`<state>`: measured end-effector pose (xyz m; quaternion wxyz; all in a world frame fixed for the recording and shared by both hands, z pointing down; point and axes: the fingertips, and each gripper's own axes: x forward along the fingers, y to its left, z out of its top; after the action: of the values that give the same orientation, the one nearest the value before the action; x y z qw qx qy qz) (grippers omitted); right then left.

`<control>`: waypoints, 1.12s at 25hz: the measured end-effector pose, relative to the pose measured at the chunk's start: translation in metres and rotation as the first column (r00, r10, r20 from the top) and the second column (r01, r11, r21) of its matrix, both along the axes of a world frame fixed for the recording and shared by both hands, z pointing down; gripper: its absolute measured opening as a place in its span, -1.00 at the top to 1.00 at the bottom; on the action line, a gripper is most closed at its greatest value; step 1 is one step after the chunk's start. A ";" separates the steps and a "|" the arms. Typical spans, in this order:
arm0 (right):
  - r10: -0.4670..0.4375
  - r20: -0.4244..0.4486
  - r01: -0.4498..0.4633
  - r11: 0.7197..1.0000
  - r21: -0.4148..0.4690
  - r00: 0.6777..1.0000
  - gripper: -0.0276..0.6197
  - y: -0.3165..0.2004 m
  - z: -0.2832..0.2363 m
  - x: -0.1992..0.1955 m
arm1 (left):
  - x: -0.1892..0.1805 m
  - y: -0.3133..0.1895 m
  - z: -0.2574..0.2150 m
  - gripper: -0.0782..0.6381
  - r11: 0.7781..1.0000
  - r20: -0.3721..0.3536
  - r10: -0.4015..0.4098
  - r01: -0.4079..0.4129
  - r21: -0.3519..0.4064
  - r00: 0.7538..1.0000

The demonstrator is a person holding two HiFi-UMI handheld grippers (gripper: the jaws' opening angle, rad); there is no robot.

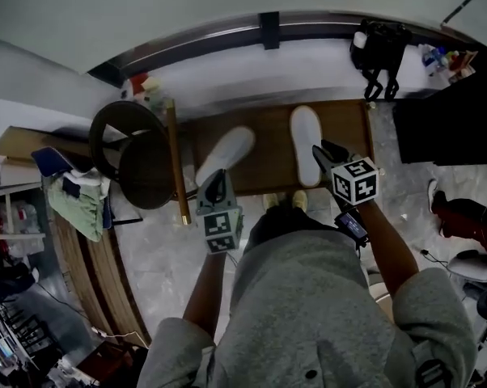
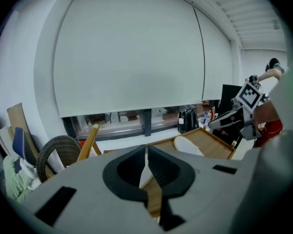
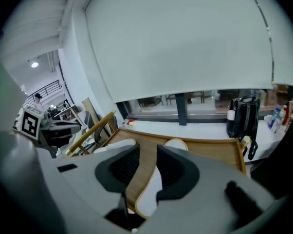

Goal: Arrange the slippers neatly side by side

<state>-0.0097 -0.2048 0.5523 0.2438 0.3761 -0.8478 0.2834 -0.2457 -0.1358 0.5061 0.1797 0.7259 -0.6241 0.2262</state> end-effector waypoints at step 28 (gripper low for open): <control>0.131 -0.023 -0.128 0.985 0.113 0.991 0.80 0.048 -0.036 -0.012 | -0.030 -0.036 0.178 0.31 0.897 0.273 0.398 -0.309 -0.316 0.876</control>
<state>-0.0212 -0.1567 0.5166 0.2163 0.4476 -0.8324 0.2450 -0.2756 -0.1723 0.6844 0.1224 0.7496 -0.4651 0.4547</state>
